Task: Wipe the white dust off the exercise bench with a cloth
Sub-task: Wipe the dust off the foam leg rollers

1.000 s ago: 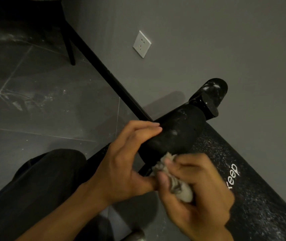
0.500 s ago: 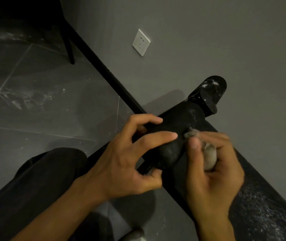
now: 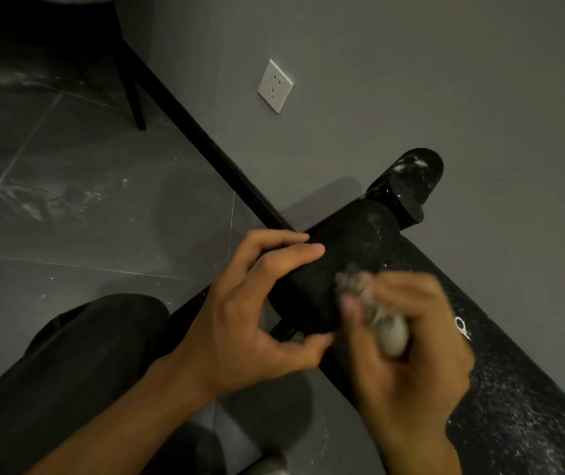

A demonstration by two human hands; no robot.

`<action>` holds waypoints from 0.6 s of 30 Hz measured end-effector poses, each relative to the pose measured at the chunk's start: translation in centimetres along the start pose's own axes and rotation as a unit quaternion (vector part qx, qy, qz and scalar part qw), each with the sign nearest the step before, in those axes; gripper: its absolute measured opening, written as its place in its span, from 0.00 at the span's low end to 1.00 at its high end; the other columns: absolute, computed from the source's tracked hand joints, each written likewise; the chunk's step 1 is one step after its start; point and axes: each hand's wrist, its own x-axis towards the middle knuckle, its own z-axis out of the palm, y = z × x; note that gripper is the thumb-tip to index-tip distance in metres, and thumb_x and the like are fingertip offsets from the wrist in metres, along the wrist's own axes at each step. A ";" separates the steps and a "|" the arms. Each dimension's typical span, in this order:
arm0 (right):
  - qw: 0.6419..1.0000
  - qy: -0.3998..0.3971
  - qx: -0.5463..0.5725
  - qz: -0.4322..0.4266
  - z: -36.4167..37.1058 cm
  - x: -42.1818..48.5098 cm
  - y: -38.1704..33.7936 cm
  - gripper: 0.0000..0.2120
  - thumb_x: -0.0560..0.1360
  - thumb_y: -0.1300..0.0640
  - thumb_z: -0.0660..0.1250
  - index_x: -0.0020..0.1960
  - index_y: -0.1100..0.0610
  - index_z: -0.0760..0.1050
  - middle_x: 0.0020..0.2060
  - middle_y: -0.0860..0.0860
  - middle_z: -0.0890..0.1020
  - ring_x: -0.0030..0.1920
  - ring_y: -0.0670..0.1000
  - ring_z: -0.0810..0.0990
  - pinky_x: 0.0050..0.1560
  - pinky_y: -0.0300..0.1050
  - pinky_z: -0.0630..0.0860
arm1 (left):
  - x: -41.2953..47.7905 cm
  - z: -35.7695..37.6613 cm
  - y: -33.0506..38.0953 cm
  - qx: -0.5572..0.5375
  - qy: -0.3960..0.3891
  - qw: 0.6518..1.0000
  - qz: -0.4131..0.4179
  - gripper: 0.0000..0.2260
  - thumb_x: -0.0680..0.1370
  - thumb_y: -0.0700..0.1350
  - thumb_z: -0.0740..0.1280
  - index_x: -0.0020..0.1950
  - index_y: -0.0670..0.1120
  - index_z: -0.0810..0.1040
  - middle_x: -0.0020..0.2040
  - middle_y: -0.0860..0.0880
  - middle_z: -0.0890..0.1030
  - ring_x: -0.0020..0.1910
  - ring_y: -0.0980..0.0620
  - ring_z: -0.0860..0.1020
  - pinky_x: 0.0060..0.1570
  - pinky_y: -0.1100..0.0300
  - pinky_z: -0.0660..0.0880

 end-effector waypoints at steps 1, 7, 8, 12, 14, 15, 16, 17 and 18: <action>0.998 0.035 0.000 0.045 0.1 0.6 0.4 0.03 0.77 0.56 0.69 0.50 0.53 0.77 0.46 0.51 0.80 0.46 0.44 0.80 0.45 0.37 0.75 | 0.0 0.1 0.0 0.005 0.003 1.000 0.002 0.33 0.67 0.46 0.80 0.70 0.46 0.72 0.65 0.41 0.74 0.66 0.52 0.76 0.61 0.64 0.75; 0.998 -0.045 0.030 -0.014 0.4 0.1 -1.9 0.05 0.77 0.59 0.68 0.51 0.60 0.79 0.46 0.54 0.80 0.47 0.47 0.81 0.45 0.39 0.75 | 0.2 0.0 0.0 -0.023 -0.002 1.000 -0.006 0.24 0.76 0.54 0.74 0.69 0.48 0.72 0.66 0.41 0.73 0.65 0.50 0.76 0.60 0.62 0.76; 0.997 -0.061 0.026 -0.027 0.3 -0.1 -2.1 0.05 0.77 0.59 0.69 0.51 0.59 0.79 0.46 0.54 0.80 0.47 0.46 0.81 0.45 0.39 0.75 | 0.2 -0.2 -0.1 -0.027 -0.010 1.000 -0.001 0.24 0.77 0.54 0.73 0.69 0.48 0.72 0.67 0.41 0.73 0.65 0.51 0.77 0.59 0.61 0.76; 0.996 0.038 -0.005 0.086 -0.1 1.7 0.6 0.03 0.78 0.53 0.68 0.50 0.46 0.77 0.45 0.47 0.80 0.44 0.46 0.79 0.44 0.44 0.77 | 0.5 -0.3 -0.4 0.011 -0.017 0.999 0.029 0.32 0.66 0.41 0.78 0.68 0.50 0.73 0.67 0.43 0.72 0.62 0.52 0.78 0.56 0.61 0.79; 0.989 0.062 0.002 0.132 -0.1 2.0 1.6 0.02 0.79 0.51 0.66 0.50 0.44 0.77 0.45 0.46 0.81 0.44 0.46 0.80 0.44 0.48 0.78 | 0.5 -0.2 -0.3 0.013 -0.021 0.999 0.031 0.33 0.65 0.39 0.79 0.68 0.51 0.73 0.68 0.44 0.71 0.61 0.51 0.78 0.54 0.63 0.78; 0.992 0.057 0.007 0.115 0.1 1.8 1.5 0.02 0.79 0.53 0.67 0.51 0.47 0.78 0.45 0.48 0.81 0.44 0.46 0.80 0.43 0.46 0.78 | 0.5 -0.1 -0.3 0.014 -0.022 0.999 0.032 0.33 0.66 0.39 0.78 0.69 0.51 0.73 0.68 0.44 0.71 0.61 0.51 0.78 0.54 0.63 0.78; 0.996 0.041 0.013 0.081 0.2 1.4 1.1 0.03 0.79 0.56 0.67 0.51 0.53 0.78 0.46 0.51 0.81 0.45 0.47 0.80 0.43 0.44 0.77 | 0.5 -0.1 -0.3 0.015 -0.024 0.999 0.034 0.33 0.66 0.40 0.78 0.69 0.51 0.72 0.68 0.44 0.71 0.62 0.52 0.78 0.55 0.64 0.78; 0.999 0.019 0.018 0.045 0.3 0.9 0.6 0.05 0.77 0.58 0.68 0.51 0.58 0.78 0.46 0.54 0.81 0.45 0.48 0.80 0.44 0.42 0.76 | 0.5 -0.2 -0.3 0.016 -0.024 0.999 0.036 0.33 0.66 0.41 0.78 0.69 0.51 0.72 0.68 0.44 0.71 0.62 0.52 0.78 0.55 0.65 0.78; 1.000 0.000 0.019 0.016 0.2 0.7 0.1 0.06 0.76 0.59 0.69 0.51 0.61 0.78 0.46 0.55 0.80 0.46 0.48 0.80 0.45 0.39 0.76 | 0.4 -0.2 -0.3 0.016 -0.023 0.999 0.037 0.33 0.66 0.41 0.78 0.70 0.51 0.72 0.68 0.44 0.71 0.63 0.52 0.78 0.56 0.65 0.78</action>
